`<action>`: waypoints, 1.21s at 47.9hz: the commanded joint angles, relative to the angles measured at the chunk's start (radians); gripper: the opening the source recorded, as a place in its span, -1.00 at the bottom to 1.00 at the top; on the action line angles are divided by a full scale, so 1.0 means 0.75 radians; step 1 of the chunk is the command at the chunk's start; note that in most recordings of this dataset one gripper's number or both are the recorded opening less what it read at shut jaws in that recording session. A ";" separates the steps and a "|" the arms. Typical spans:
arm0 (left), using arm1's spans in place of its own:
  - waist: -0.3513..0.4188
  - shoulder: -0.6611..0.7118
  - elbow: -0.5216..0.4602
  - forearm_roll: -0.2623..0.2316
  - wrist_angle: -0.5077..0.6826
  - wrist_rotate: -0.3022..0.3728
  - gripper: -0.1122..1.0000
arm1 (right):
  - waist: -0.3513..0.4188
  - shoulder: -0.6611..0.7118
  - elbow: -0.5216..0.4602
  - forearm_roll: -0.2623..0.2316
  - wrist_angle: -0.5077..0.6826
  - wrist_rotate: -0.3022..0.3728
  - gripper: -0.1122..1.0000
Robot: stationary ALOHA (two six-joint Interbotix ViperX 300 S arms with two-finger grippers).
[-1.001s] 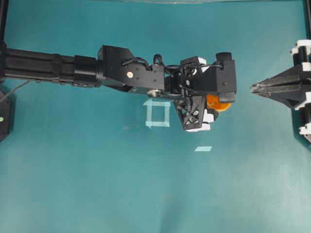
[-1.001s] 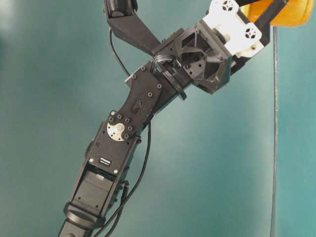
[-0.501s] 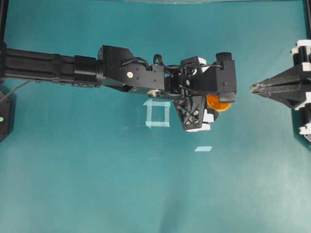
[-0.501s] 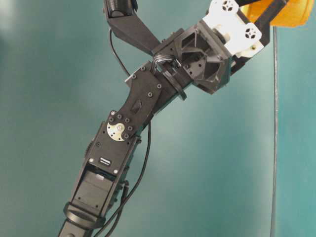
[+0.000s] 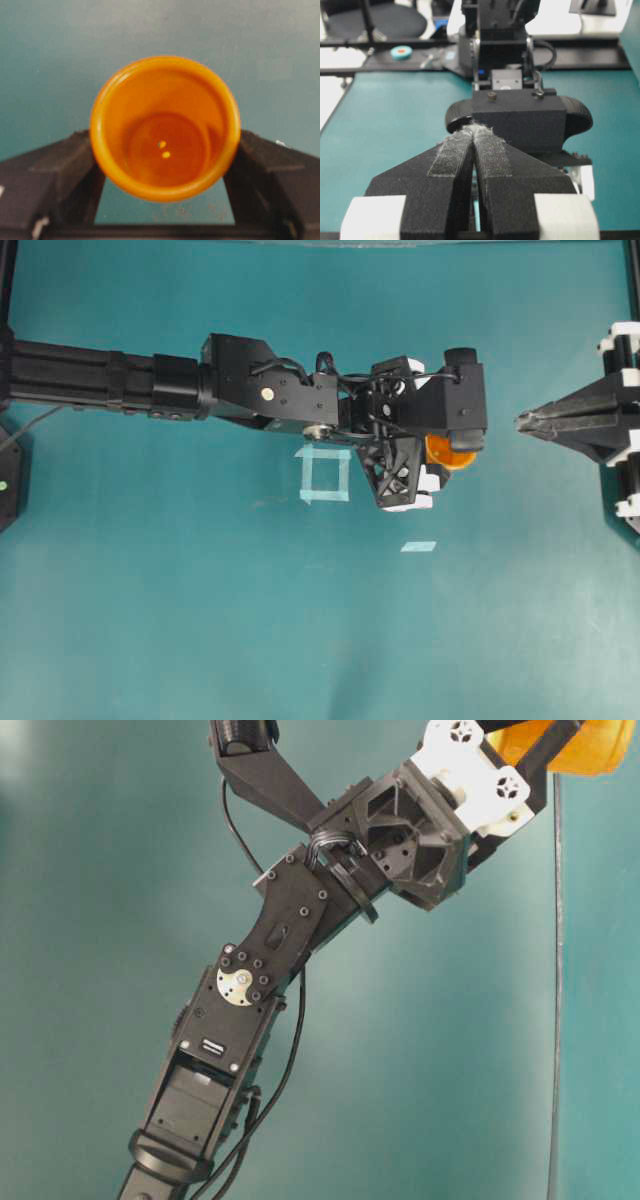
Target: Move the cup toward the block with left arm.
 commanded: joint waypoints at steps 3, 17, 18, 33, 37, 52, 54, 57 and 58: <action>-0.002 -0.039 -0.010 0.002 -0.010 0.000 0.41 | -0.002 0.000 -0.041 0.000 -0.006 0.000 -0.80; -0.002 -0.039 -0.010 0.002 -0.010 0.002 0.36 | -0.002 0.002 -0.041 -0.002 -0.006 0.000 -0.80; -0.002 -0.039 -0.010 0.002 -0.008 0.002 0.36 | -0.002 0.002 -0.041 -0.002 -0.006 0.000 -0.80; 0.002 -0.039 -0.010 0.002 -0.010 0.004 0.35 | -0.002 0.006 -0.041 -0.002 -0.006 0.000 -0.80; 0.004 -0.039 -0.010 0.002 -0.010 0.004 0.35 | -0.002 0.006 -0.039 -0.002 -0.006 -0.002 -0.80; 0.008 -0.055 0.033 0.002 -0.117 -0.004 0.35 | -0.010 0.006 -0.039 -0.002 -0.006 -0.002 -0.80; 0.006 -0.061 0.049 0.002 -0.147 -0.004 0.36 | -0.010 0.004 -0.039 -0.002 -0.006 -0.002 -0.80; 0.006 -0.074 0.084 0.000 -0.198 -0.006 0.35 | -0.012 0.006 -0.039 -0.002 -0.006 -0.002 -0.80; 0.006 -0.078 0.094 0.000 -0.213 -0.008 0.35 | -0.010 0.004 -0.041 -0.002 -0.006 -0.002 -0.80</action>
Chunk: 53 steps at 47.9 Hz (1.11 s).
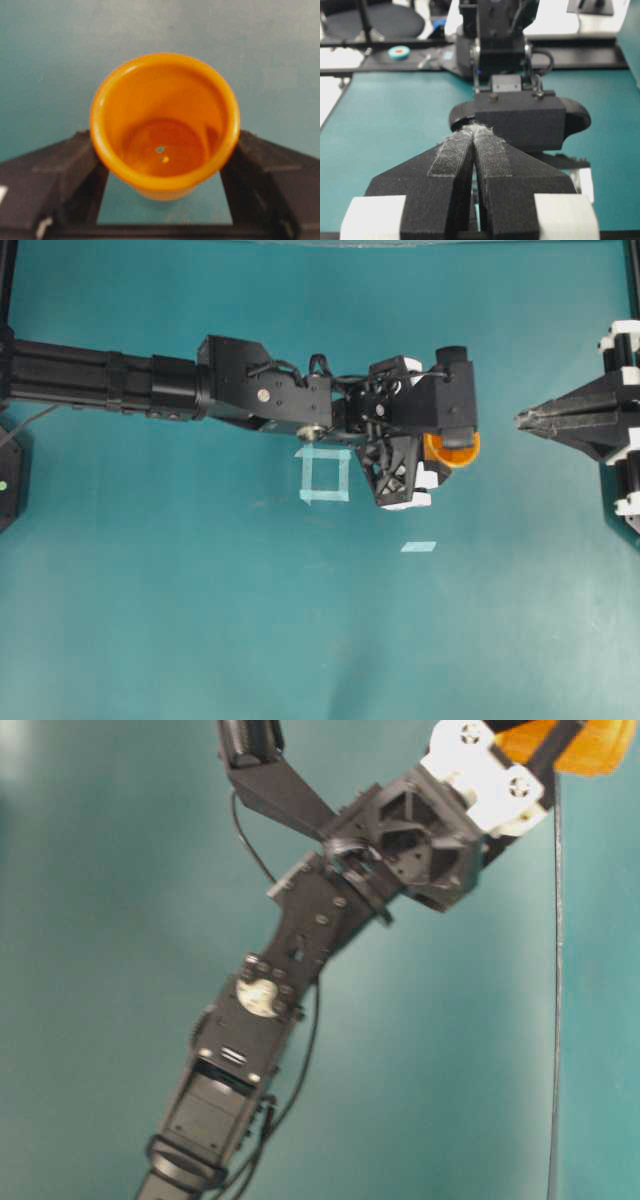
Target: Move the cup toward the block with left arm.
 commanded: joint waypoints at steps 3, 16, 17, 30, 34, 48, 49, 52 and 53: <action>-0.002 -0.090 0.049 0.000 -0.108 -0.012 0.36 | -0.002 0.002 -0.039 -0.002 -0.006 -0.002 -0.80; 0.016 -0.147 0.184 -0.002 -0.315 -0.127 0.35 | -0.006 0.004 -0.039 -0.002 0.000 -0.004 -0.80; 0.018 -0.149 0.192 -0.002 -0.327 -0.135 0.35 | -0.006 0.002 -0.041 -0.002 0.000 -0.004 -0.80; 0.022 -0.149 0.192 -0.002 -0.370 -0.153 0.35 | -0.006 0.002 -0.039 -0.004 0.000 -0.004 -0.80; 0.022 -0.149 0.194 -0.002 -0.370 -0.153 0.35 | -0.004 0.004 -0.039 -0.002 0.000 -0.004 -0.80; 0.022 -0.149 0.192 -0.002 -0.366 -0.153 0.35 | -0.006 0.004 -0.039 -0.002 0.000 -0.004 -0.80; 0.022 -0.149 0.192 -0.002 -0.368 -0.153 0.35 | -0.006 0.004 -0.039 -0.002 0.000 -0.004 -0.80; 0.022 -0.149 0.194 -0.002 -0.368 -0.153 0.35 | -0.006 0.004 -0.039 -0.002 0.000 -0.004 -0.80; 0.022 -0.149 0.192 -0.002 -0.368 -0.153 0.35 | -0.006 0.004 -0.039 -0.002 0.000 -0.004 -0.80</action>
